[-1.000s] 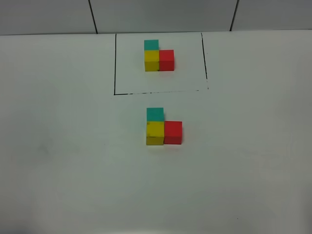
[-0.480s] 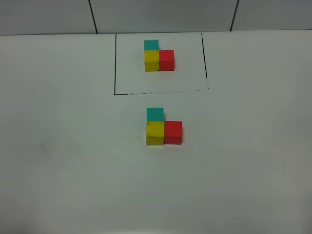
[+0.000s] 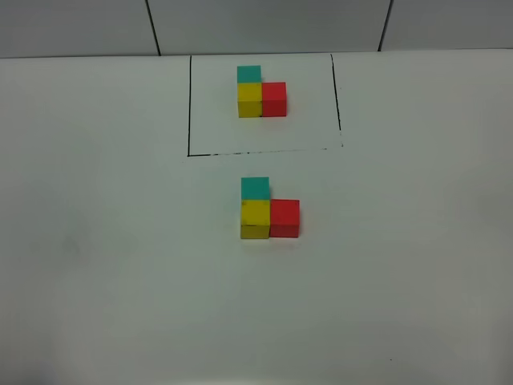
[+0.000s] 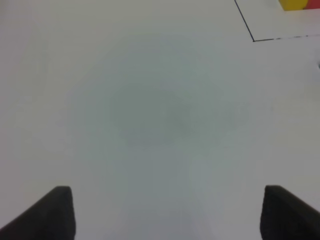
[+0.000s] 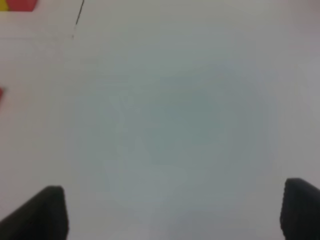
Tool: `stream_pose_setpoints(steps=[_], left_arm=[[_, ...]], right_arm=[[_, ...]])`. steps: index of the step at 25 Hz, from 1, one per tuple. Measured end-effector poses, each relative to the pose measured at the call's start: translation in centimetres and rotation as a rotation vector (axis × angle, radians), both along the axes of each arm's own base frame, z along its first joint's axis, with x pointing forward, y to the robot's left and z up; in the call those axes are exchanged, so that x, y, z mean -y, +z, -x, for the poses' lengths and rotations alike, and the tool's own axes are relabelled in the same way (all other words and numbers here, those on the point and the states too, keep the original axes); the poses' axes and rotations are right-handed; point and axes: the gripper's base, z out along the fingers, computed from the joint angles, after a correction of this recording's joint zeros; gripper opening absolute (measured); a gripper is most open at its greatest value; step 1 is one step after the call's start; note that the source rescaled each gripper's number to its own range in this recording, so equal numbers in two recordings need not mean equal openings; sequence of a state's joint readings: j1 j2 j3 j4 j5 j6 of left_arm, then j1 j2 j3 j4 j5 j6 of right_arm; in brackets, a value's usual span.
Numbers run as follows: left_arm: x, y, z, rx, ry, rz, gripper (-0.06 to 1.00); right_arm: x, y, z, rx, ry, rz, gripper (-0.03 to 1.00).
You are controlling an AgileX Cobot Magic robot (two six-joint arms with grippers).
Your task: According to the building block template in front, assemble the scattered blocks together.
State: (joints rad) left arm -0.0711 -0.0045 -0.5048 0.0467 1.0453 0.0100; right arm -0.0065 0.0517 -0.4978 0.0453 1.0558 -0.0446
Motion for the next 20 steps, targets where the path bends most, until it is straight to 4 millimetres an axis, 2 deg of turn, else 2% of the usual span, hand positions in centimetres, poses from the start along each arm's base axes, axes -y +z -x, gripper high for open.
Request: stream_pose_setpoints(steps=[20], left_arm=[[0.0,0.0,0.0,0.0,0.0,0.0,0.8]], right_arm=[[0.03,0.0,0.0,0.0,-0.003,0.001,0.8]])
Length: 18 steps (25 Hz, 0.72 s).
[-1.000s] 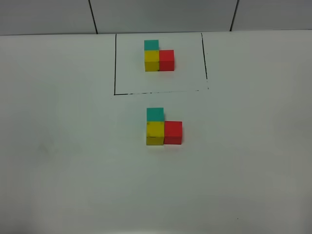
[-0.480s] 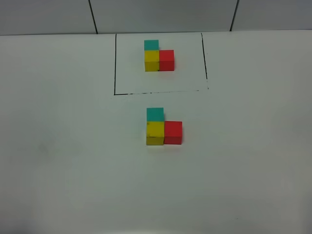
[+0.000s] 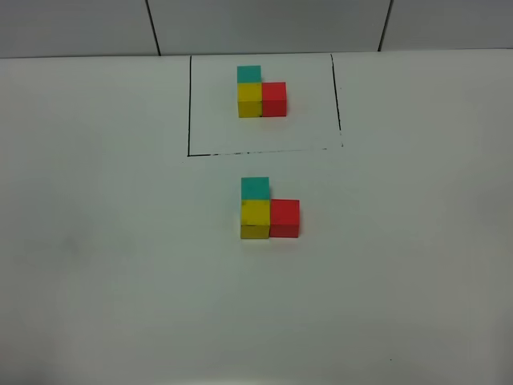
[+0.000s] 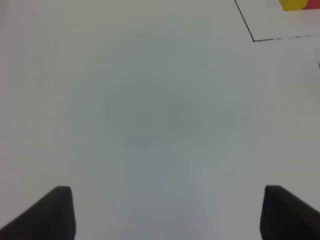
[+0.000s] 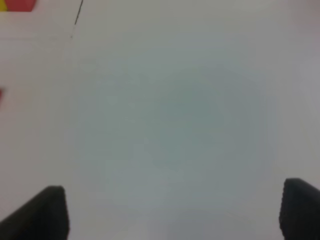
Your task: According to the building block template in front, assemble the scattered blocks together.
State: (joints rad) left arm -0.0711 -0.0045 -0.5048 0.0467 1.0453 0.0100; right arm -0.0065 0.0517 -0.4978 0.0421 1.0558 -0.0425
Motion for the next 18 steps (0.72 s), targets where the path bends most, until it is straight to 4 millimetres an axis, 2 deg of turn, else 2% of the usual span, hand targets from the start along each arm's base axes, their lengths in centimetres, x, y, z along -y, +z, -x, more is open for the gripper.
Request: stream_pose_setpoints(steps=[18], left_arm=[[0.0,0.0,0.0,0.0,-0.001,-0.001,0.8]], right_arm=[[0.0,0.0,0.0,0.0,0.0,0.0,0.79]])
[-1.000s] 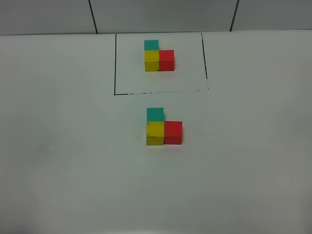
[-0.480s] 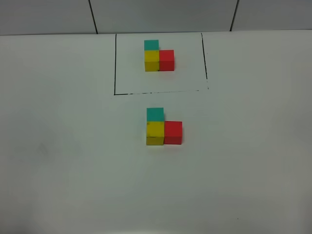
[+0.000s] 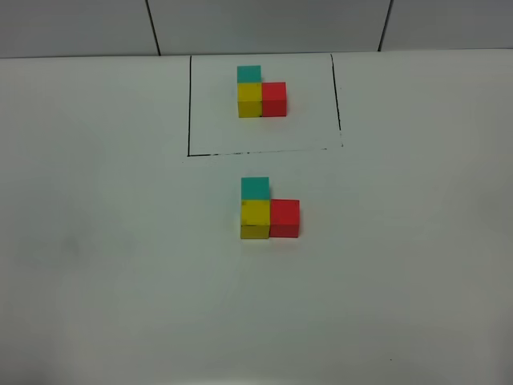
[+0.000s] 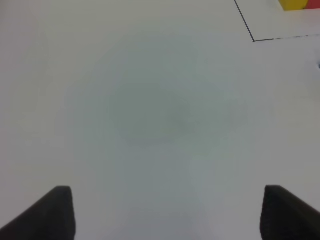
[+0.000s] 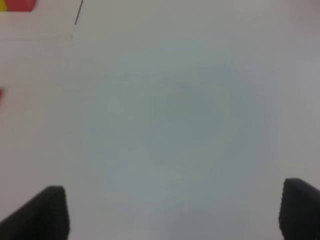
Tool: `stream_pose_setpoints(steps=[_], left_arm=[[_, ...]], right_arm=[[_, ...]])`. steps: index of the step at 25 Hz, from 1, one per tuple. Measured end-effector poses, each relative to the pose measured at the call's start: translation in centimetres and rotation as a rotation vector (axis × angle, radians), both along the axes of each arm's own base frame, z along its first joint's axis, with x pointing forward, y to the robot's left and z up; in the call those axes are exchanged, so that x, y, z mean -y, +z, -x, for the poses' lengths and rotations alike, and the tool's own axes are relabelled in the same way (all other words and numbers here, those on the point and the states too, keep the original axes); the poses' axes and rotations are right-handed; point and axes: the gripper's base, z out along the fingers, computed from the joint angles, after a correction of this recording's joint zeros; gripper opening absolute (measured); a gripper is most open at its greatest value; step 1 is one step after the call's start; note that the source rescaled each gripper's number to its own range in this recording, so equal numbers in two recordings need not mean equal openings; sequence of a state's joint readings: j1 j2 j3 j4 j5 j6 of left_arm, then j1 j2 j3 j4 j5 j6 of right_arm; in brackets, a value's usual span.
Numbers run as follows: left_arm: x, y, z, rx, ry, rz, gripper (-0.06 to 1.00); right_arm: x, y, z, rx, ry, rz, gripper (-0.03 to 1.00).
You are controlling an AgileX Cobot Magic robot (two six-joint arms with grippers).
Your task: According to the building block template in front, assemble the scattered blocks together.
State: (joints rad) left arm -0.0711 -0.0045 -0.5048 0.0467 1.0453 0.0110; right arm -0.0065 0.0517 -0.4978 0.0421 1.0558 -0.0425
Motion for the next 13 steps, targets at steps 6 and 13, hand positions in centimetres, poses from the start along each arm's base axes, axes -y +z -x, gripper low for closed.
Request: stream_pose_setpoints(steps=[6,13], left_arm=[[0.0,0.0,0.0,0.0,0.0,0.0,0.8],[0.0,0.0,0.0,0.0,0.0,0.0,0.8]], right_arm=[[0.0,0.0,0.0,0.0,0.0,0.0,0.79],[0.0,0.0,0.0,0.0,0.0,-0.001,0.79]])
